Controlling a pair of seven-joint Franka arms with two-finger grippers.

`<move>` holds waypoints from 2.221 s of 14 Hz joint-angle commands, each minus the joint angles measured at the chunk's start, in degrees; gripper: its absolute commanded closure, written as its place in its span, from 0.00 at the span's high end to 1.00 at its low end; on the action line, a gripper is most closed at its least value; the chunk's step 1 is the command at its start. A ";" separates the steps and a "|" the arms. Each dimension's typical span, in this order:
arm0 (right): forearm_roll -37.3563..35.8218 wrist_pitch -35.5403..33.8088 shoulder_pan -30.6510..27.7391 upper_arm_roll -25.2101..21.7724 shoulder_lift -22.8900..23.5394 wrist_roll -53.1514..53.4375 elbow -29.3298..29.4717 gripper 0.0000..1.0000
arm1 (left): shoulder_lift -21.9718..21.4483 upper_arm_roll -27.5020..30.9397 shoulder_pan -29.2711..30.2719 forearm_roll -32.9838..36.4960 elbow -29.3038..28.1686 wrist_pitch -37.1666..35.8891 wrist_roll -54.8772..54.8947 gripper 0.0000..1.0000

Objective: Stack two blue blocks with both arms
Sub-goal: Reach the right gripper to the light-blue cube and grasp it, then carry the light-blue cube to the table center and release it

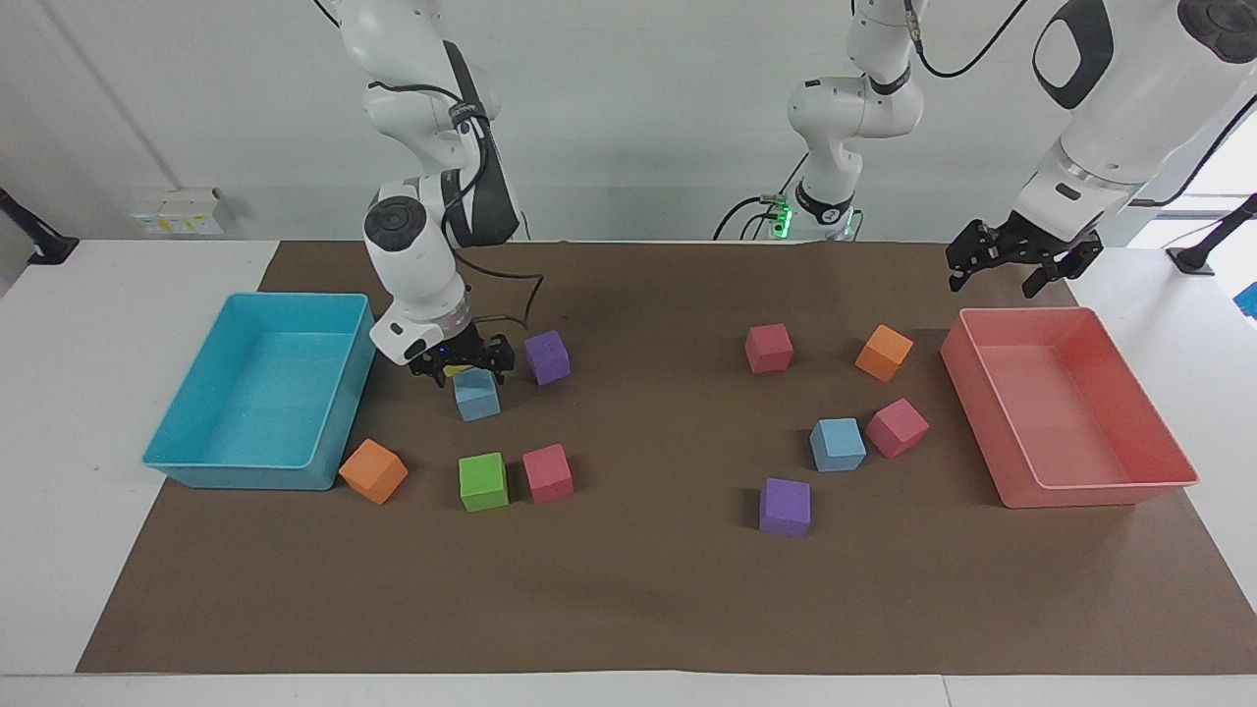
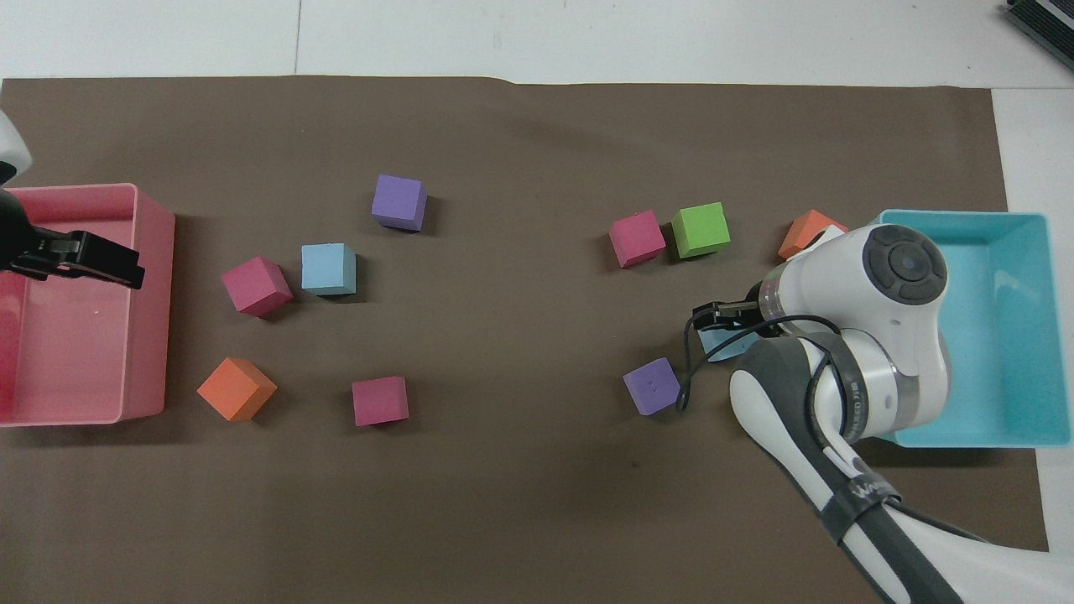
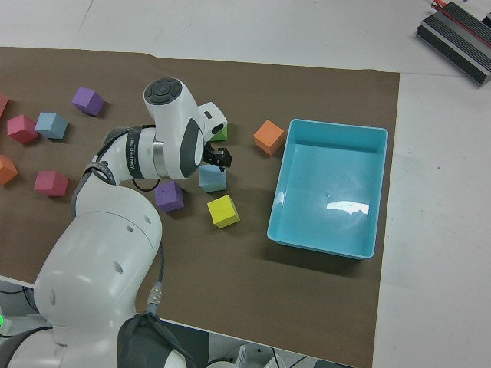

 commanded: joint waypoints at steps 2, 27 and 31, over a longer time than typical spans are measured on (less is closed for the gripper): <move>1.11 2.30 -0.44 -0.07 0.42 -3.30 -2.13 1.00 | -1.29 -0.03 0.07 0.50 -1.32 0.36 0.35 1.00; 0.24 -11.29 -0.18 -0.16 2.09 -5.59 9.18 0.00 | -1.29 -0.03 0.07 0.50 -1.32 0.36 0.35 1.00; 0.32 -14.93 2.44 0.02 2.88 -2.09 14.74 0.00 | -1.29 -0.03 0.07 0.50 -1.32 0.36 0.35 1.00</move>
